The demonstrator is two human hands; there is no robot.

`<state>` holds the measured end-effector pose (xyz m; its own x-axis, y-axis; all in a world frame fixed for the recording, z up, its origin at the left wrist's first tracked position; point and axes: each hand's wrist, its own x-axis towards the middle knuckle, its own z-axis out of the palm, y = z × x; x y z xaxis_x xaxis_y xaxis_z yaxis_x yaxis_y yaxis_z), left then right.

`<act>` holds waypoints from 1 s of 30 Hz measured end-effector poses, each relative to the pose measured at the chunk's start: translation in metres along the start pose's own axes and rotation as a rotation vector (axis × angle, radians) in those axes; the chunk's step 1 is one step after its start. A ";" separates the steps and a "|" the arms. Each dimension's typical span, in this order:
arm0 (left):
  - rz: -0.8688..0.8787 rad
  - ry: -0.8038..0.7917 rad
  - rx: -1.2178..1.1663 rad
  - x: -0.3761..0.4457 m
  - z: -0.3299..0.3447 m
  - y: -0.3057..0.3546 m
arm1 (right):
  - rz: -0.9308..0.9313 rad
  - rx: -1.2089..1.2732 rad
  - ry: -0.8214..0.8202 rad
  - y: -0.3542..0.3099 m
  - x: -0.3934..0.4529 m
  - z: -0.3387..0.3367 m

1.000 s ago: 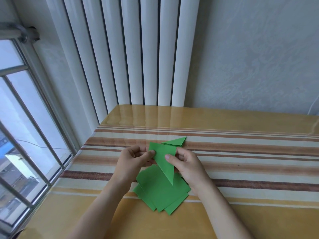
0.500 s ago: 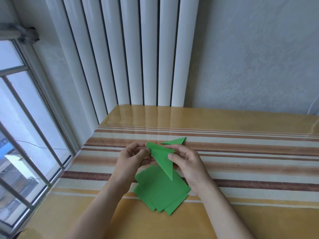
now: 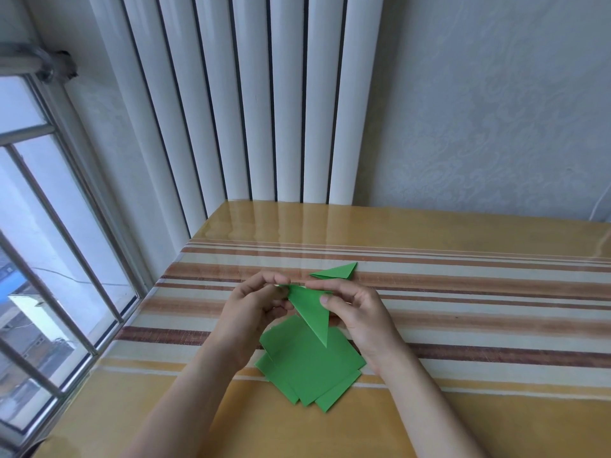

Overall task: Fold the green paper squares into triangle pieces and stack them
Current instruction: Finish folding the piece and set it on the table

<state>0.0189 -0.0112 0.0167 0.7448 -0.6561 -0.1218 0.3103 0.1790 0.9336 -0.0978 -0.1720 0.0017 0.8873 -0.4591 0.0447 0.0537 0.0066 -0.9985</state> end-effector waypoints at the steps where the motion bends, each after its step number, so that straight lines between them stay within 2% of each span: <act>1: -0.006 -0.004 -0.028 0.000 0.000 0.000 | -0.011 -0.005 -0.003 0.000 0.000 0.000; 8: -0.046 0.053 -0.018 0.002 0.005 -0.001 | -0.069 -0.101 0.075 0.000 0.000 0.000; 13: -0.067 0.044 0.097 0.003 0.003 -0.009 | -0.157 -0.173 0.062 0.007 0.004 -0.001; 16: -0.044 0.066 0.080 0.003 0.001 -0.008 | -0.135 -0.198 0.038 0.005 0.001 0.001; 21: -0.006 0.049 0.127 0.003 -0.002 -0.008 | -0.041 0.005 0.043 0.005 0.004 -0.001; 25: 0.050 0.002 0.239 0.003 -0.001 -0.011 | -0.028 -0.141 -0.007 0.005 0.001 0.001; 30: 0.054 0.022 0.238 0.002 0.000 -0.010 | -0.034 -0.243 -0.019 0.013 0.004 0.001</act>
<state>0.0171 -0.0141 0.0069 0.7700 -0.6337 -0.0745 0.1240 0.0341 0.9917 -0.0932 -0.1731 -0.0112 0.8952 -0.4390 0.0763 -0.0266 -0.2234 -0.9744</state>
